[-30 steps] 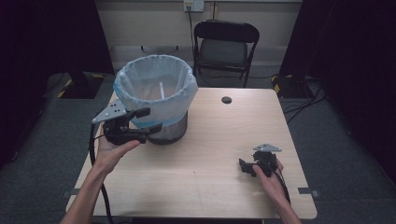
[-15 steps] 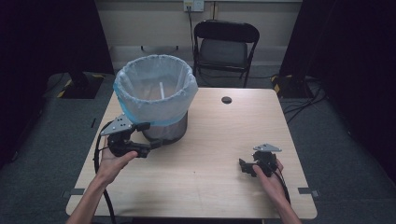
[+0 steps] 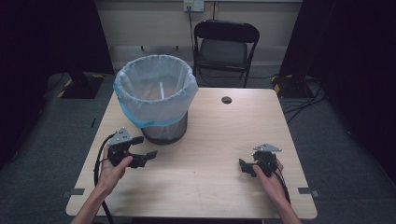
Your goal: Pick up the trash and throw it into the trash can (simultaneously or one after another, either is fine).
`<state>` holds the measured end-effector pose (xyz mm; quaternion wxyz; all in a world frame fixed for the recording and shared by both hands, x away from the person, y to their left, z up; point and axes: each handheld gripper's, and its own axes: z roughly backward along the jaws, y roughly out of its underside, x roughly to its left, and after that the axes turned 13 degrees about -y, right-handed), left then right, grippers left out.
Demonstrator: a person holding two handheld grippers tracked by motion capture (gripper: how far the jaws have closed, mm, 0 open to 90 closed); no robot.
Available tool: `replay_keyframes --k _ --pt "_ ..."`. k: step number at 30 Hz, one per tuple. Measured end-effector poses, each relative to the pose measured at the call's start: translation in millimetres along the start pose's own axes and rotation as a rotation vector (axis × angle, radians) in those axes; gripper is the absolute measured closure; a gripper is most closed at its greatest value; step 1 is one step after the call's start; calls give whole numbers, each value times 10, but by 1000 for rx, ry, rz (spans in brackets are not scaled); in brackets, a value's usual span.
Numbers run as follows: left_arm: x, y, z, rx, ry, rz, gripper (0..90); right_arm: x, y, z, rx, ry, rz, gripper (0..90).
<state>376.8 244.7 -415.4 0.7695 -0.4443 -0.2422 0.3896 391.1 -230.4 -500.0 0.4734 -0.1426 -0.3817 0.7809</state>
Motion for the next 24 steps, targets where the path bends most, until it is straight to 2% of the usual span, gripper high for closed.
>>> replay_keyframes --k 1,3,4,5,8,9,10,13,15,17,19,20,22,23,24 --pt "22 74 -18 17 8 19 172 0 0 0 0 0 0 105" --pt "28 102 -26 27 8 18 172 0 0 0 0 0 0 105" --pt "43 155 -36 34 -13 23 173 0 0 0 0 0 0 105" --pt "49 182 -46 37 -10 38 175 -1 0 1 1 0 2 105" --pt "55 235 -65 59 -29 37 177 0 0 0 0 0 0 105" --pt "49 292 -102 94 -53 12 177 0 0 0 0 0 0 104" --pt "48 322 -129 113 -54 9 178 0 0 0 0 0 0 105" --pt "59 379 -178 139 -55 14 178 0 0 0 0 0 0 105" --pt "76 459 -240 177 -82 11 180 0 0 0 0 0 0 105" --pt "81 487 -256 188 -80 13 195 0 0 0 0 0 0 105" --pt "89 542 -275 212 -98 28 196 -1 1 1 1 0 2 105" --pt "92 590 -301 246 -107 3 196 -1 1 2 1 0 2 105" --pt "91 631 -332 259 -121 -6 196 -1 2 2 1 0 1 105" --pt "93 641 -346 266 -136 -38 198 -1 2 3 1 0 3 105" --pt "93 641 -346 266 -136 -38 200 -1 2 2 1 -1 2 105"
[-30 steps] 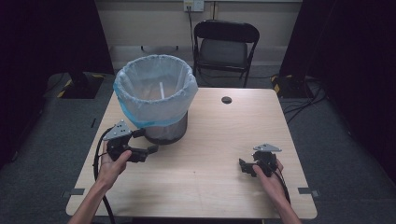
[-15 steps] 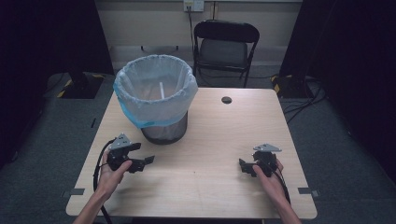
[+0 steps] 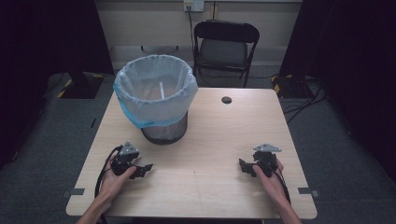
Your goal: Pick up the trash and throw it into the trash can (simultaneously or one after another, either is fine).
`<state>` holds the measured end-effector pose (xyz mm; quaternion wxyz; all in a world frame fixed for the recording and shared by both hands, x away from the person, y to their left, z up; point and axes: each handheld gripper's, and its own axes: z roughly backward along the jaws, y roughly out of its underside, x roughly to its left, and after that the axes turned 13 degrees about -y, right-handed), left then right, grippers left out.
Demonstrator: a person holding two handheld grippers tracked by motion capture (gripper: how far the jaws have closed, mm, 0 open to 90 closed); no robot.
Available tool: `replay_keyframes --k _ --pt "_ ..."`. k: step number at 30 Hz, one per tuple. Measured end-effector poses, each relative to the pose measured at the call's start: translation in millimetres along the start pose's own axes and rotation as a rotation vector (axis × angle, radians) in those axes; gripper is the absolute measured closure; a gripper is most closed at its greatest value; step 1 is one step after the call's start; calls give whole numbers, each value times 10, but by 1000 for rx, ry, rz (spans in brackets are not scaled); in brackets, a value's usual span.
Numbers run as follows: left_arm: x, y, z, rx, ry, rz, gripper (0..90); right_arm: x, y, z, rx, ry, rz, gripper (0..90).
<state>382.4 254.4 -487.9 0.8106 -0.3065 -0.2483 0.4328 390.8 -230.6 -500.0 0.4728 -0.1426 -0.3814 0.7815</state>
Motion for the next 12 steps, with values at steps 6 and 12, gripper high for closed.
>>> replay_keyframes --k 6,12 --pt "-40 45 -84 -3 -38 -1 154 0 0 0 0 0 0 105" --pt "-50 61 -109 -27 -41 7 118 0 0 0 1 0 1 105"
